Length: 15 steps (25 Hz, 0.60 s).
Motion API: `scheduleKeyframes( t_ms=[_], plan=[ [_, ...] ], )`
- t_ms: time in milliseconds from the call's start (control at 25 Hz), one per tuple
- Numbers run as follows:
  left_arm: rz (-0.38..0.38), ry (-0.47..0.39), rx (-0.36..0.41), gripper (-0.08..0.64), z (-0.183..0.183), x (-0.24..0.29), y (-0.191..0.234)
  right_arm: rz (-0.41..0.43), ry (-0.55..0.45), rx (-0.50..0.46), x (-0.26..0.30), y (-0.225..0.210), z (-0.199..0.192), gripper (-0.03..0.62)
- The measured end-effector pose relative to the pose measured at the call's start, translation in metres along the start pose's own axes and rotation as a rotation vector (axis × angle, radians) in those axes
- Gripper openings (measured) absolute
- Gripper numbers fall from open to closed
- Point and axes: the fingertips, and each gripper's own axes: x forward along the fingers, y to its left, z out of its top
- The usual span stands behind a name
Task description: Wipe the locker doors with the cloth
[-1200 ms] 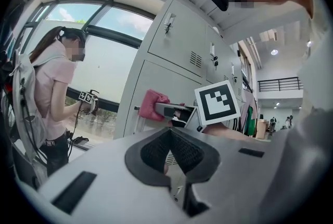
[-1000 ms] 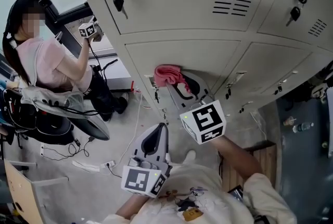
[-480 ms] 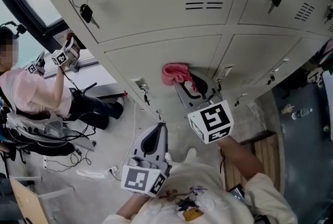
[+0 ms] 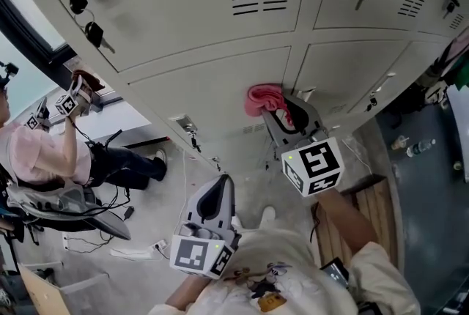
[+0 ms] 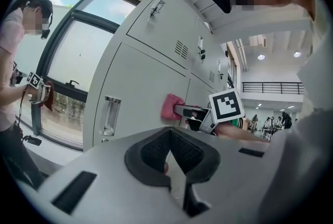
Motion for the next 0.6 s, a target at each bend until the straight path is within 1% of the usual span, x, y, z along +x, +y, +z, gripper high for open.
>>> scheduleKeyframes(
  t_ms=[200,400,480,600],
  plan=[
    [0.007,0.008,-0.011,0.006,-0.004,-0.002,0.001,-0.039,0.02,0.0,-0.01,-0.023,-0.006,0.13],
    [0.014,0.007,-0.017,0.006,-0.004,-0.006,0.001,-0.061,0.013,0.007,-0.013,-0.026,-0.008,0.13],
    [0.019,0.006,-0.019,0.006,-0.004,-0.008,0.002,-0.055,0.002,0.021,-0.014,-0.023,-0.008,0.127],
    [0.024,0.005,-0.021,0.006,-0.005,-0.013,0.003,-0.017,-0.011,0.062,-0.022,-0.012,-0.007,0.11]
  ],
)
